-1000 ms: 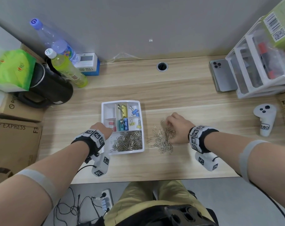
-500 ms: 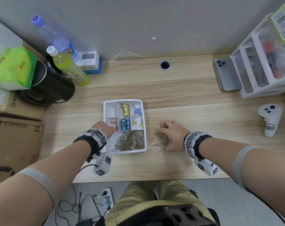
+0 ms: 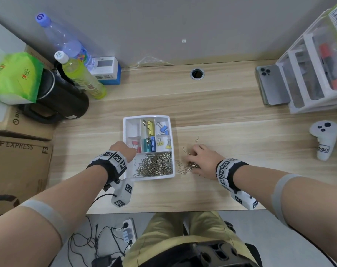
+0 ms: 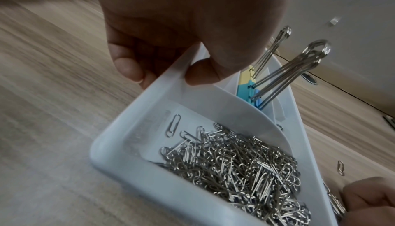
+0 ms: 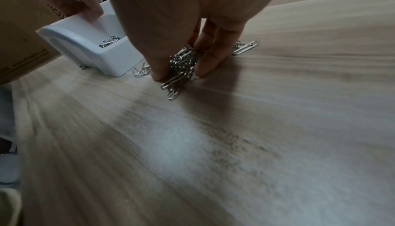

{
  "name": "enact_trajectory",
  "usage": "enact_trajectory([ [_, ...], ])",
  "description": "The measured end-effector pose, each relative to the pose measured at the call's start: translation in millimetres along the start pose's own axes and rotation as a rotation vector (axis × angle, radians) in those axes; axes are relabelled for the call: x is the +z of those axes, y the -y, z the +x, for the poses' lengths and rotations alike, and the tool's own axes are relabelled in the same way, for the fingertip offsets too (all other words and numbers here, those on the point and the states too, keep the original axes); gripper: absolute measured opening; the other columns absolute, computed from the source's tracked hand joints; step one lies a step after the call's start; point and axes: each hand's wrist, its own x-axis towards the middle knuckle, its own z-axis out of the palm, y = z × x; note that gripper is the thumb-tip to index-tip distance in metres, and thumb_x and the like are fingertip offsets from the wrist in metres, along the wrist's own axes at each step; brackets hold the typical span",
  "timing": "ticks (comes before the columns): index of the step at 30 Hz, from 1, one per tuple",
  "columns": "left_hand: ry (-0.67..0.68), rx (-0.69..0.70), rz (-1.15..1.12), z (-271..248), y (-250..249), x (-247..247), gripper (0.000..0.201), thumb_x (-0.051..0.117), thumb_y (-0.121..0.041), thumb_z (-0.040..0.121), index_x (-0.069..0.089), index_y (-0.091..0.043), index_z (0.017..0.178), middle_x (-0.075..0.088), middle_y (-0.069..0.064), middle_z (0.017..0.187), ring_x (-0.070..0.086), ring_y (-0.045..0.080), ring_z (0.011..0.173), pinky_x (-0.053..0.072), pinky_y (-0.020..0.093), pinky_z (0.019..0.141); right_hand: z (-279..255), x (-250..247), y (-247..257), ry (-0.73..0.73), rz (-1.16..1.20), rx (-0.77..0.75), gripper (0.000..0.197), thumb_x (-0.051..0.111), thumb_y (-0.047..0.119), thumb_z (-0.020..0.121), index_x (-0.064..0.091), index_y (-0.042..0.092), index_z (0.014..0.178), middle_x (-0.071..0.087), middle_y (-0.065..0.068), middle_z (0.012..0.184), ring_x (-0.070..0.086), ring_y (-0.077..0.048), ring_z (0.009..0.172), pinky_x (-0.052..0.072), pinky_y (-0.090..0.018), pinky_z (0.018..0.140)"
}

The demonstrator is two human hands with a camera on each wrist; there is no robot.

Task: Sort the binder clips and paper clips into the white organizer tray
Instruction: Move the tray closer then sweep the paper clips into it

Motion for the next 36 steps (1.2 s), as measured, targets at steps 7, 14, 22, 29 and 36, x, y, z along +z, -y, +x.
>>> enact_trajectory([
  [7, 0.002, 0.007, -0.006, 0, 1, 0, 0.018, 0.050, -0.018, 0.089, 0.048, -0.009, 0.074, 0.053, 0.007, 0.073, 0.050, 0.021, 0.061, 0.041, 0.027, 0.058, 2, 5, -6, -0.046, 0.152, -0.006, 0.019, 0.062, 0.020, 0.089, 0.067, 0.015, 0.107, 0.052, -0.006, 0.118, 0.042, -0.025, 0.120, 0.041, -0.042, 0.100],
  [14, 0.000, 0.011, -0.005, 2, 0, -2, 0.018, 0.050, -0.017, 0.087, 0.047, -0.008, 0.072, 0.050, 0.006, 0.068, 0.047, 0.020, 0.058, 0.038, 0.026, 0.056, 3, -7, -5, -0.073, 0.251, -0.026, 0.014, 0.065, 0.005, 0.080, 0.072, 0.009, 0.092, 0.063, -0.007, 0.099, 0.056, -0.026, 0.099, 0.045, -0.034, 0.089],
  [22, 0.015, 0.011, -0.002, 2, 0, -4, 0.017, 0.051, -0.018, 0.088, 0.049, -0.007, 0.075, 0.052, 0.007, 0.070, 0.049, 0.020, 0.060, 0.040, 0.027, 0.058, 1, -21, -6, 0.015, 0.253, 0.086, 0.019, 0.064, 0.009, 0.082, 0.075, 0.014, 0.096, 0.069, 0.000, 0.096, 0.061, -0.018, 0.089, 0.048, -0.027, 0.082],
  [29, 0.018, 0.012, -0.007, 2, 1, -4, 0.017, 0.052, -0.021, 0.089, 0.050, -0.008, 0.078, 0.055, 0.006, 0.071, 0.052, 0.019, 0.061, 0.042, 0.026, 0.058, 7, -44, 25, -0.006, 0.318, 0.034, 0.020, 0.064, 0.011, 0.087, 0.075, 0.013, 0.103, 0.072, 0.001, 0.100, 0.061, -0.011, 0.087, 0.043, -0.017, 0.080],
  [36, 0.034, 0.036, -0.021, 4, 6, -4, 0.020, 0.053, -0.022, 0.088, 0.047, -0.010, 0.073, 0.053, 0.005, 0.070, 0.051, 0.018, 0.061, 0.043, 0.026, 0.059, 42, -45, 85, -0.011, 0.347, -0.047, 0.021, 0.064, 0.019, 0.091, 0.072, 0.019, 0.111, 0.068, 0.001, 0.113, 0.060, -0.013, 0.098, 0.049, -0.026, 0.090],
])
